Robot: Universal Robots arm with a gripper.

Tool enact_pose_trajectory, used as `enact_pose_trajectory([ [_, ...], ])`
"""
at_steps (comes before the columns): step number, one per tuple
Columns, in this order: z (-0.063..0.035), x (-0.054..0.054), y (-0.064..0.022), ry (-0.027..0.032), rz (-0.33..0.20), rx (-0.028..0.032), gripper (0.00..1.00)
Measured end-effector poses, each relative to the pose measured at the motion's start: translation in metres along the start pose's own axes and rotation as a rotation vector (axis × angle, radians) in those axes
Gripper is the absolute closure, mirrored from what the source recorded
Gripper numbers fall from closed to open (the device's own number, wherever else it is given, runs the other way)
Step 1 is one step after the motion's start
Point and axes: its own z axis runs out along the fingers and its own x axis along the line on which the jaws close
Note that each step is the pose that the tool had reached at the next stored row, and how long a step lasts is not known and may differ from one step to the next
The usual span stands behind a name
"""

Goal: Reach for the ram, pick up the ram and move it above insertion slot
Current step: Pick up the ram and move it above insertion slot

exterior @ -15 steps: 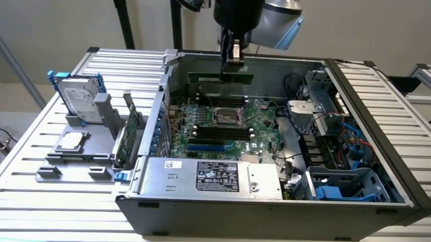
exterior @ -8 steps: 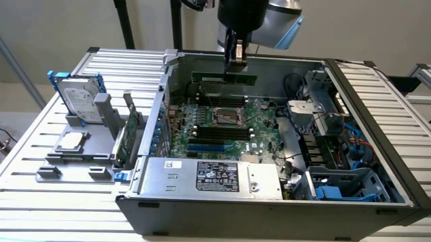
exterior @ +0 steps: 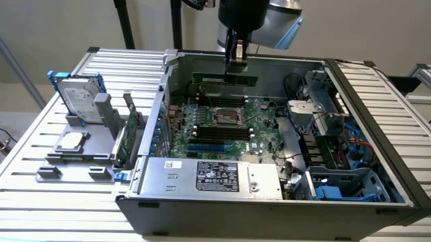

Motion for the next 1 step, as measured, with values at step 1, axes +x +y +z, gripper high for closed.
enact_pose_trajectory([
  [1, 0.0, 0.0, 0.0, 0.0, 0.0, 0.0, 0.87],
])
